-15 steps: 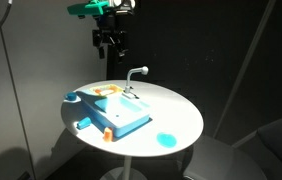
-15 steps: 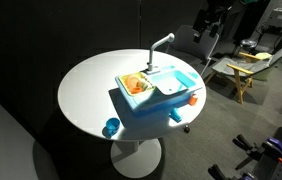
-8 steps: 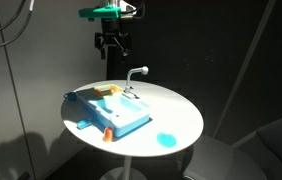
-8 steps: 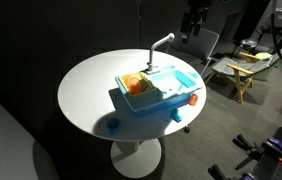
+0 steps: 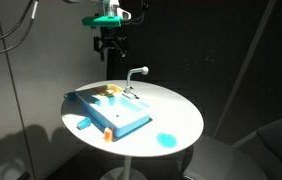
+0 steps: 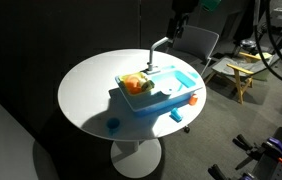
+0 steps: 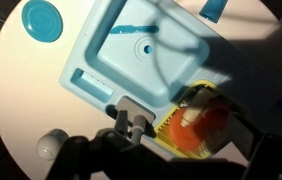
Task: Pick up the white container from the dish rack and place it on the light blue surface next to the tap
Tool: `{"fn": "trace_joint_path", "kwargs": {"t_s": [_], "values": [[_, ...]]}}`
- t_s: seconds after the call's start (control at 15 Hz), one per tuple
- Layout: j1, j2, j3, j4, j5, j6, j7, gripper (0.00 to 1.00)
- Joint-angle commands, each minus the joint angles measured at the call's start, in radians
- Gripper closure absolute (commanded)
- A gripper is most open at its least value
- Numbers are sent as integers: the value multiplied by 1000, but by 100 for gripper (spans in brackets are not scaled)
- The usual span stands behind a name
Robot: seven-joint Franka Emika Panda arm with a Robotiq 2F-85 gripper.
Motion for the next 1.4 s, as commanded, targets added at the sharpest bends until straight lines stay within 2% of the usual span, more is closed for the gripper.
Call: {"fn": "trace_joint_path", "kwargs": {"t_s": [0.0, 0.33, 0.93, 1.33], "values": [[-2, 58, 14, 53, 23, 57, -63, 0], [-1, 120, 41, 67, 40, 117, -110, 0], [8, 169, 84, 40, 43, 126, -183, 0], [15, 195, 68, 34, 68, 142, -64, 0]]}}
